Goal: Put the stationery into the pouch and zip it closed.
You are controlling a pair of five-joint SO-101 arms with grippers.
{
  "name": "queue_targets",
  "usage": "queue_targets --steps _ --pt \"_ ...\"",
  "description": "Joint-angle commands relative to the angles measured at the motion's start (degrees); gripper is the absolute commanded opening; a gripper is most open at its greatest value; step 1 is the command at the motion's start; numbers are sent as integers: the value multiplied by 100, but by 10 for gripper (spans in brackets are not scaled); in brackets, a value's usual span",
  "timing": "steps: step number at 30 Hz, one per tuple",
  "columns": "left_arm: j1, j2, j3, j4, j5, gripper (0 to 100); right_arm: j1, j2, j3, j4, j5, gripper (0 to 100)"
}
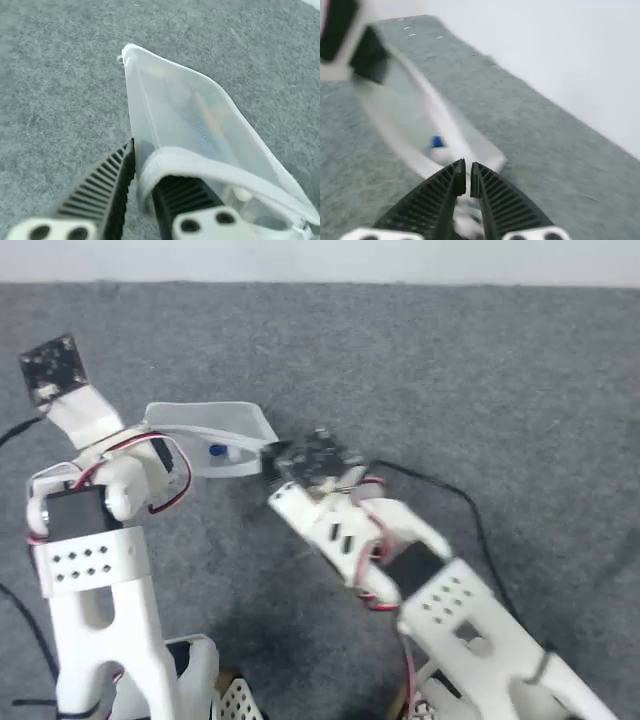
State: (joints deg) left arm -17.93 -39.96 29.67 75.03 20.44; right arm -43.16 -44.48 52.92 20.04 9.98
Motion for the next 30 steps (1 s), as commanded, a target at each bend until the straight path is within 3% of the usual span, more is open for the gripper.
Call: queue_targets --steps 1,9,16,25,30 --pt "-53 -176 -180 -237 -26 13 497 -1042 -255 514 -62 24" --pt "-97 -158 -145 -352 -18 13 549 -418 -475 549 -53 24" --pt "-677 -167 -171 -396 141 13 637 840 -1002 558 -53 24" --pt "-949 -141 -163 -431 149 13 664 2026 -1495 567 -35 25" --pt "-1029 -141 -163 -431 149 13 673 2466 -1635 620 -44 107"
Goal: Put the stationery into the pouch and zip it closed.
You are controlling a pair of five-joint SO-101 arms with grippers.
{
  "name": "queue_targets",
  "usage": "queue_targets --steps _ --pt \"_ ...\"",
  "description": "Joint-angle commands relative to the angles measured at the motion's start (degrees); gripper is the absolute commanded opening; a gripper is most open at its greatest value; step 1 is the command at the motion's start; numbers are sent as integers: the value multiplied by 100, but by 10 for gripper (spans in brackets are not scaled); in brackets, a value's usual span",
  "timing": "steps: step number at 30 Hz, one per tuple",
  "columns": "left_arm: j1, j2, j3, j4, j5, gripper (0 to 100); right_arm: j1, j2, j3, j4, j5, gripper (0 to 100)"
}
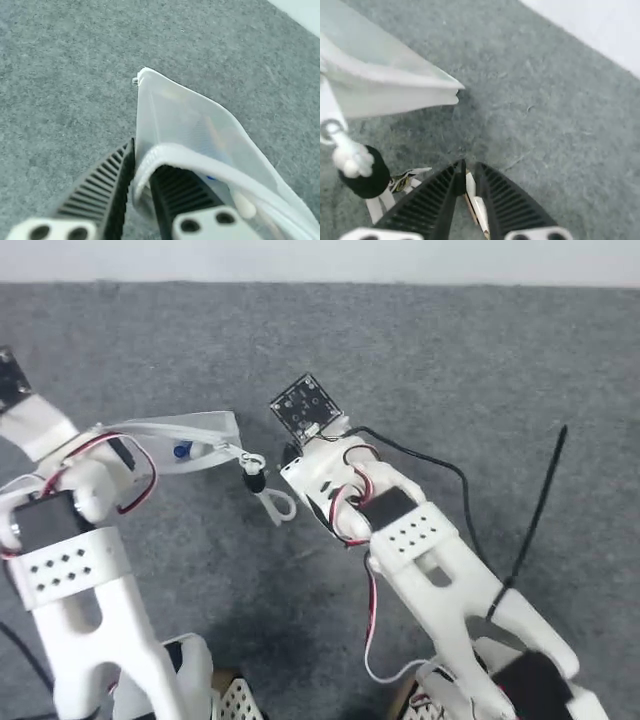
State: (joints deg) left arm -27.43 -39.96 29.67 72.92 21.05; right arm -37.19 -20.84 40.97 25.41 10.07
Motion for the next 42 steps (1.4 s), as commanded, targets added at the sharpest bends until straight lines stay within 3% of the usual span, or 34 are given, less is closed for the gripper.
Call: queue_targets --steps 1,10,15,34,42 --pt "-88 -141 -163 -220 88 13 66 163 -492 198 -53 124" --pt "-334 -167 -171 -220 88 13 48 1323 -1899 1763 -70 134" --pt "-325 -167 -163 -220 88 13 40 2220 -2549 2158 -26 184" --pt "-325 -167 -154 -220 79 13 -110 4822 -4791 3090 378 184" --pt "-316 -167 -154 -220 79 13 -13 5288 -5187 3090 378 23"
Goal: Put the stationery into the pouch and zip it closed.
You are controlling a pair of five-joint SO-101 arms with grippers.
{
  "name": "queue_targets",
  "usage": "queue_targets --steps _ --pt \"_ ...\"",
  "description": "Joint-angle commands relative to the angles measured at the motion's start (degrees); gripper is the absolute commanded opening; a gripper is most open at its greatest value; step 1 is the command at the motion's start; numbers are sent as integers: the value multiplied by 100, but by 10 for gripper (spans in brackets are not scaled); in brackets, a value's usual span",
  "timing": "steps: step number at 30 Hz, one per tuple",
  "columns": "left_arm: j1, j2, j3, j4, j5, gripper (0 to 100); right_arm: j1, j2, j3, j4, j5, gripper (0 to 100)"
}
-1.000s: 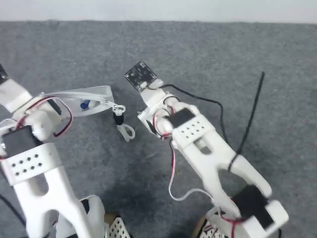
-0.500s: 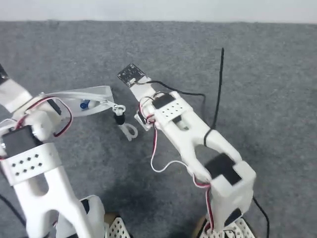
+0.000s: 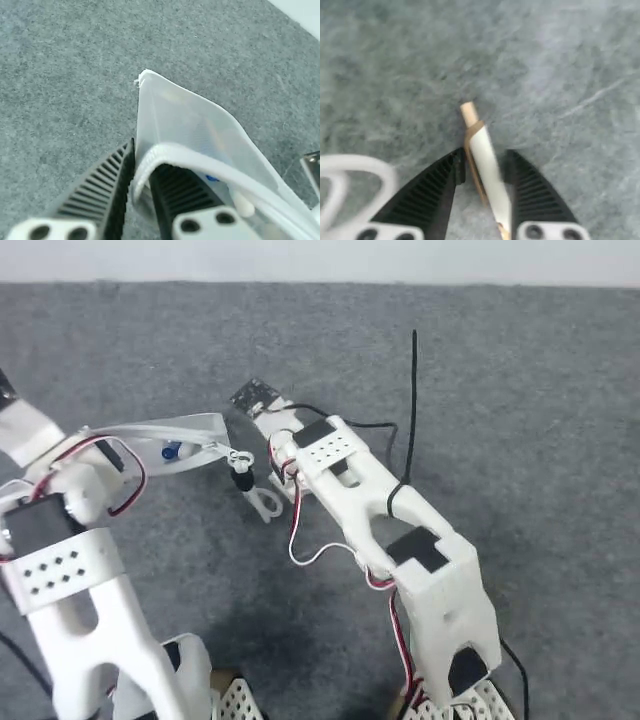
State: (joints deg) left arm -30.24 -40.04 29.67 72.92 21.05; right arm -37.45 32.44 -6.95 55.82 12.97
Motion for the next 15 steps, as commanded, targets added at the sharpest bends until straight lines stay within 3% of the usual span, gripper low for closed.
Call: queue_targets --steps 1,15 --pt "-26 -158 -154 -220 79 13 13 -40 -396 48 88 9" --pt "-9 -158 -154 -211 79 13 312 -4 -1248 1666 -396 9"
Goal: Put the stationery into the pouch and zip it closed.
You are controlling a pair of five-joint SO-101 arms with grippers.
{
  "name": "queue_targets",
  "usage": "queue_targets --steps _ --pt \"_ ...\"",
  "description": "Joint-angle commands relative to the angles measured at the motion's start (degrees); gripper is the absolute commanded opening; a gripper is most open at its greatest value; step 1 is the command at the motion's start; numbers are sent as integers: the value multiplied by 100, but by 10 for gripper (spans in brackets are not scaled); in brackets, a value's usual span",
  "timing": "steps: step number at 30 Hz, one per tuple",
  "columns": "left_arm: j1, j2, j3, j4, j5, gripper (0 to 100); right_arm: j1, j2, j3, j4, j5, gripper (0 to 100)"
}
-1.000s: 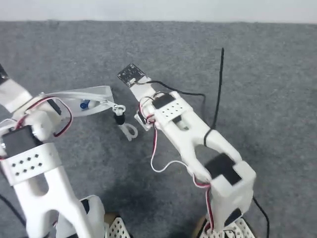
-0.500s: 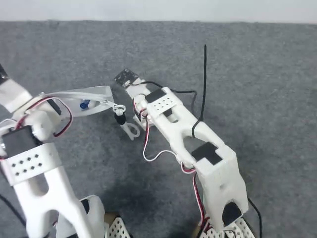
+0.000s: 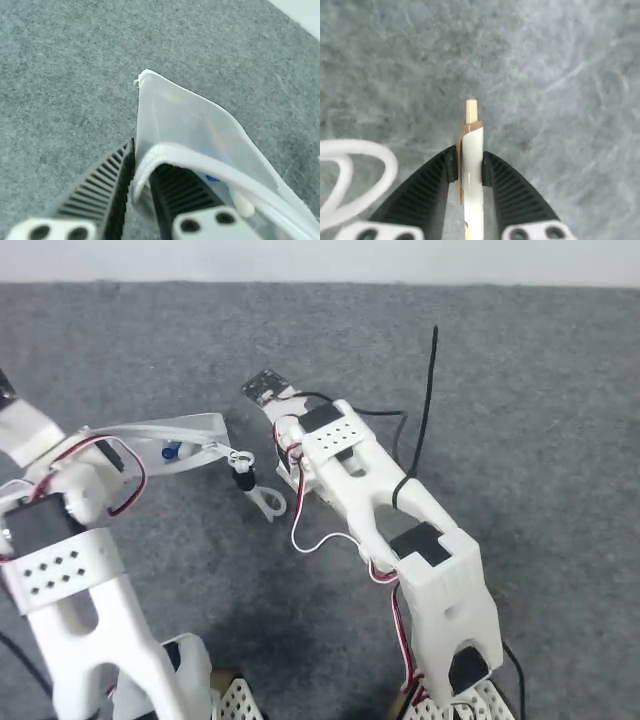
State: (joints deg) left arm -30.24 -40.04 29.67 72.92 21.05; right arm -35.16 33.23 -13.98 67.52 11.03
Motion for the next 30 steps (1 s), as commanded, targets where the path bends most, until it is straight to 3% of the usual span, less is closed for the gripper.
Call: queue_targets --steps 1,10,15,20,25,30 --pt "-9 -167 -154 -211 79 13 84 -66 -607 602 -202 9" --pt "97 -167 -145 -211 79 13 119 -48 -659 725 -202 12" --pt "105 -167 -145 -211 79 13 127 22 -651 760 -237 94" --pt "105 -167 -145 -202 79 13 22 391 -677 760 -202 97" --pt "105 -167 -145 -193 70 13 13 497 -677 725 -193 3" --pt "105 -167 -145 -193 70 13 4 488 -677 769 -193 6"
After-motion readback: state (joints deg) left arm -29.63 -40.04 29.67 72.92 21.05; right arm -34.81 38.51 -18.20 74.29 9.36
